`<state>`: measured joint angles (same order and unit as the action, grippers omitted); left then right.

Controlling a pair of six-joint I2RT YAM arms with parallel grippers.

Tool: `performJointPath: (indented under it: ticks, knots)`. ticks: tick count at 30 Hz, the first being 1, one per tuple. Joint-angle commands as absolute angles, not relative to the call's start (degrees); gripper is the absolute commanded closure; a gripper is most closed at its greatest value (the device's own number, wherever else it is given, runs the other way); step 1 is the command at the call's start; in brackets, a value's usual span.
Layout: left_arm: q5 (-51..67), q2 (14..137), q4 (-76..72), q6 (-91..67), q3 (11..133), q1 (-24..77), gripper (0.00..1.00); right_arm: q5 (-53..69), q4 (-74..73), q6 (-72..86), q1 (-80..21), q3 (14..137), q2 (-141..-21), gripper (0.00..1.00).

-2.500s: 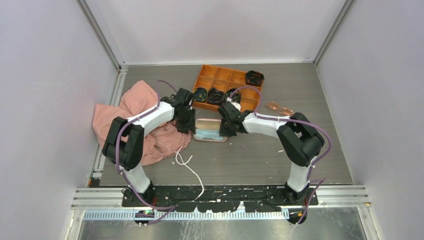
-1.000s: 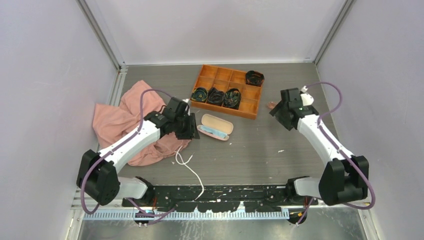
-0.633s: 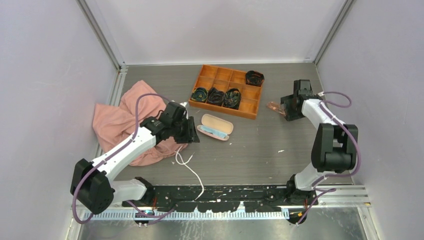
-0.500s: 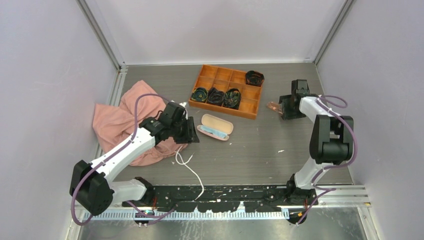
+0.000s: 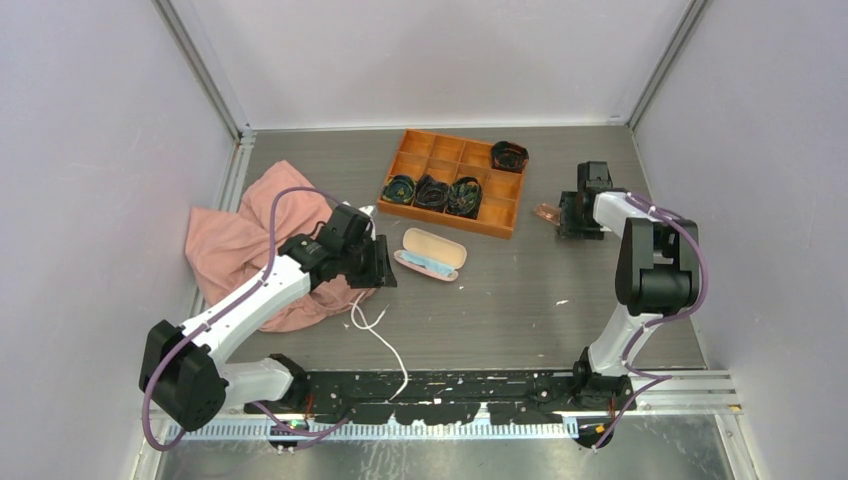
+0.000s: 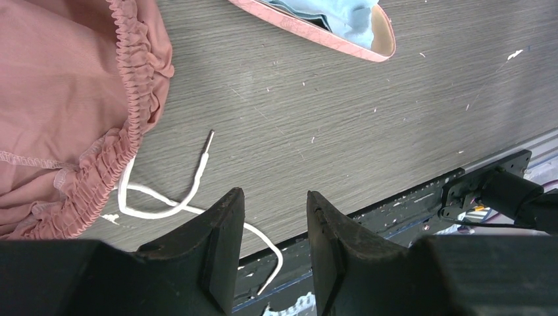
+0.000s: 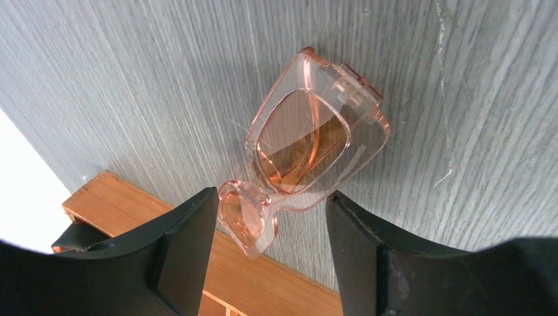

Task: Organize the sunglasses
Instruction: Move the sunglasses to the center of the board.

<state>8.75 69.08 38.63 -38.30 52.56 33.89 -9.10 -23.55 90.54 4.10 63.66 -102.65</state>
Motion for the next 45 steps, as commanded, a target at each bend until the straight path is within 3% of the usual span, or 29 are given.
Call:
performJointPath:
  ticks: [1, 13, 17, 35, 45]
  knots:
    - [8.5, 68.9, 38.1, -36.8, 53.1, 33.9, 0.59, -13.1, -24.8, 95.1, 4.0, 65.0, -103.8, 0.37]
    - [8.7, 69.6, 38.3, -36.3, 52.7, 33.9, 0.59, -15.9, -28.2, 94.5, 4.0, 64.7, -103.3, 0.45]
    - [8.4, 69.1, 38.8, -36.1, 52.1, 33.9, 0.59, -14.2, -26.9, 90.5, 4.0, 64.9, -104.1, 0.54]
    - [8.3, 67.8, 38.8, -36.5, 50.9, 33.9, 0.59, -1.5, -30.0, 64.0, 4.0, 70.4, -108.0, 0.56]
    - [9.2, 69.2, 39.7, -36.6, 54.3, 32.2, 0.57, 1.2, -36.6, 41.5, 4.0, 66.3, -103.2, 0.47]
